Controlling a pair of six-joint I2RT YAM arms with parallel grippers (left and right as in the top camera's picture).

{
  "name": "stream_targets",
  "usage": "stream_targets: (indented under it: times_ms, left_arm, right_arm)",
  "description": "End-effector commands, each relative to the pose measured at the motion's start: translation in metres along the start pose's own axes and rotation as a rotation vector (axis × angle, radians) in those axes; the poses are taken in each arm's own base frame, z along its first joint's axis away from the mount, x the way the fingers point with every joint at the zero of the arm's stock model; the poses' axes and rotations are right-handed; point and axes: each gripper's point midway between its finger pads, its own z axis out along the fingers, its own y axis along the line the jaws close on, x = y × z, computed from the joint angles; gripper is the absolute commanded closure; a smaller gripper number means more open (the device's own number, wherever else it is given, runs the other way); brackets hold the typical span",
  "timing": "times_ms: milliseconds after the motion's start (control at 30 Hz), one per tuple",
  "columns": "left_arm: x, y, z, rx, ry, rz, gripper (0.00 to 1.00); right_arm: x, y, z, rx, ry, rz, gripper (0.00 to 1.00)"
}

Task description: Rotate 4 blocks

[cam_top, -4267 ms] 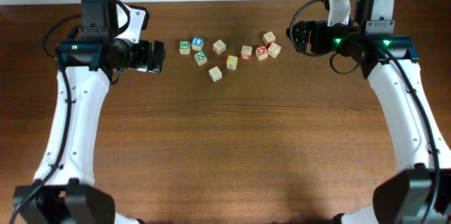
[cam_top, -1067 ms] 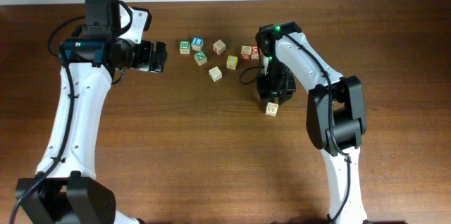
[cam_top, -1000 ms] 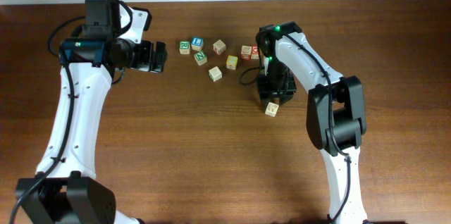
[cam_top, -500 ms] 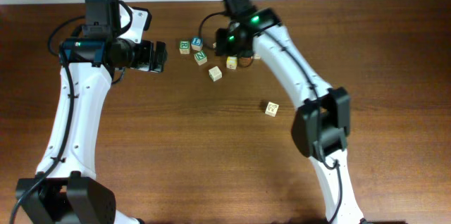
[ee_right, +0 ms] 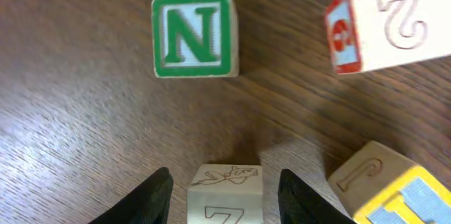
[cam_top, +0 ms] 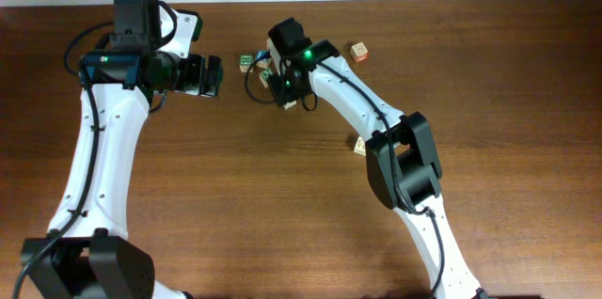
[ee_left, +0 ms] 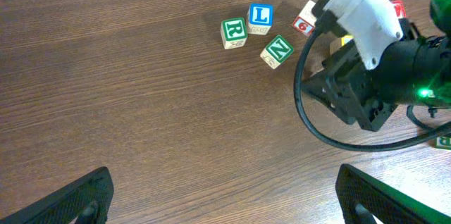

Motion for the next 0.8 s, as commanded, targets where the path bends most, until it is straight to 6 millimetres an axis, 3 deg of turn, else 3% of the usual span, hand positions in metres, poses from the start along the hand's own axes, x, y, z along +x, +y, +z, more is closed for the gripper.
stream_targets:
  times_ms: [0, 233, 300, 400, 500, 600, 767]
  left_arm:
    - [-0.008, 0.000, -0.004, 0.009, -0.023, -0.011, 0.01]
    - [-0.008, 0.000, -0.004, 0.009, -0.023, -0.011, 0.01]
    - [-0.008, 0.000, -0.004, 0.009, -0.023, -0.011, 0.01]
    - [-0.008, 0.000, -0.004, 0.009, -0.023, -0.011, 0.01]
    - [-0.008, 0.000, -0.004, 0.009, -0.023, -0.011, 0.01]
    - [-0.008, 0.000, -0.004, 0.009, -0.023, -0.011, 0.01]
    - [-0.008, 0.000, -0.004, 0.009, -0.023, -0.011, 0.01]
  right_arm:
    - [0.009, 0.003, 0.007, -0.016, 0.030, -0.050, 0.59]
    - [0.034, -0.006, 0.004, 0.041, 0.131, 0.185, 0.73]
    - [0.044, -0.006, -0.005, 0.057, 0.174, 0.283, 0.73]
    - [0.062, -0.017, -0.036, 0.094, 0.281, 0.402, 0.73]
    - [0.094, -0.033, -0.052, 0.141, 0.416, 0.488, 0.71]
    - [0.112, -0.044, -0.060, 0.166, 0.489, 0.517, 0.71]
    - [0.120, -0.052, -0.062, 0.225, 0.511, 0.515, 0.71]
